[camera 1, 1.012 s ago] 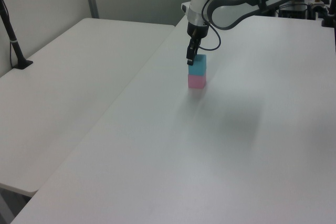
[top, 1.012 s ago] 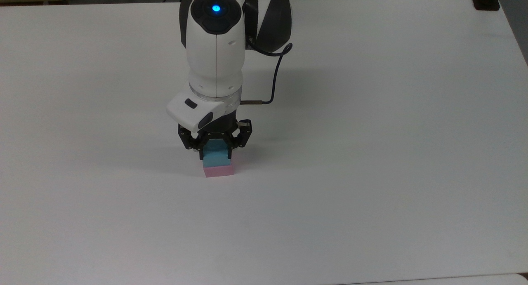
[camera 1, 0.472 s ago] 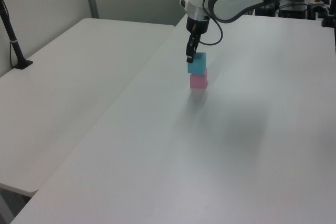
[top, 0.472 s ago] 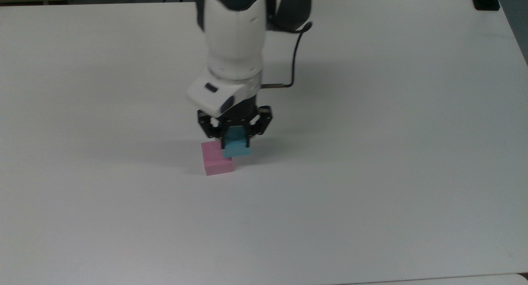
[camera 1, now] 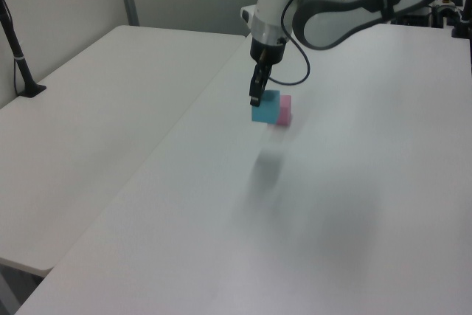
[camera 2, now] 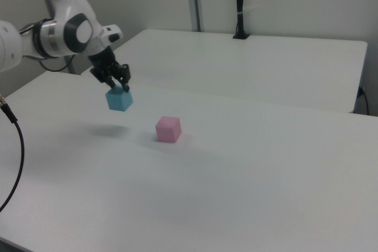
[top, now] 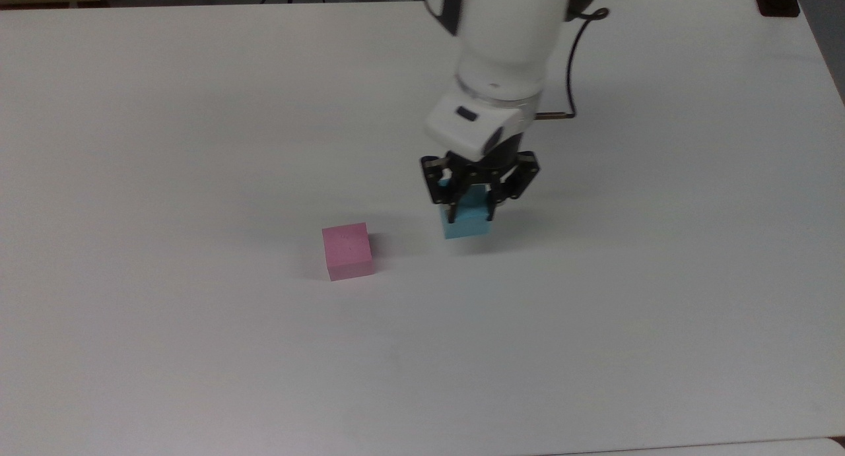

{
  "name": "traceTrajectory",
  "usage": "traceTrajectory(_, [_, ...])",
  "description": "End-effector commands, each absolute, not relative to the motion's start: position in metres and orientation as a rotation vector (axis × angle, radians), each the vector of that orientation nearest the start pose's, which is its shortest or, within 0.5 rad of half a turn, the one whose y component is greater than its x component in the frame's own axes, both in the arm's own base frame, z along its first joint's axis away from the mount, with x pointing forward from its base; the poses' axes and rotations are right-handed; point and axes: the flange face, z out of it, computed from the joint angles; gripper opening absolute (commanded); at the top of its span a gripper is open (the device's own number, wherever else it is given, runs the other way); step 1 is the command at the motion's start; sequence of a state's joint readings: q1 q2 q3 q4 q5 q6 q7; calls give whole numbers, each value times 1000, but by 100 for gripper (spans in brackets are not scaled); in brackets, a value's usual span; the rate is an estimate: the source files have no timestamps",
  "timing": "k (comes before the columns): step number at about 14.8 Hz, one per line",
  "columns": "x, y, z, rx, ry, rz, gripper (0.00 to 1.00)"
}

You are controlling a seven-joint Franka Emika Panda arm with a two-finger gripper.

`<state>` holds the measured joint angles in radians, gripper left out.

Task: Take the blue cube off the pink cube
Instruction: 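Lift the light-blue cube off the pink cube and carry it sideways, then lower the light-blue cube onto the table and open the gripper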

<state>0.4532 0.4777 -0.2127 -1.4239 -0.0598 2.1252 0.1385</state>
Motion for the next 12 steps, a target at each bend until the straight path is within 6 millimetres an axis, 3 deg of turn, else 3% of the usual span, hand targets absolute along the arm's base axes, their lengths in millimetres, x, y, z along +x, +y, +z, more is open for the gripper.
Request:
traceTrajectory(1, [685, 254, 416, -3237, -234, -408, 36])
traceTrajectory(4, [691, 278, 359, -3259, -229, -407, 36])
traceTrajectory(7, [696, 285, 335, -3269, -222, -406, 44])
traceTrajectory(8, [695, 286, 335, -3266, -224, -403, 53])
traceTrajectory(9, [695, 286, 335, -3262, -216, -398, 89])
traceTrajectory(10, [694, 286, 337, -3261, -218, -399, 100])
traceTrajectory(12, [695, 280, 351, -3251, -198, -413, 100])
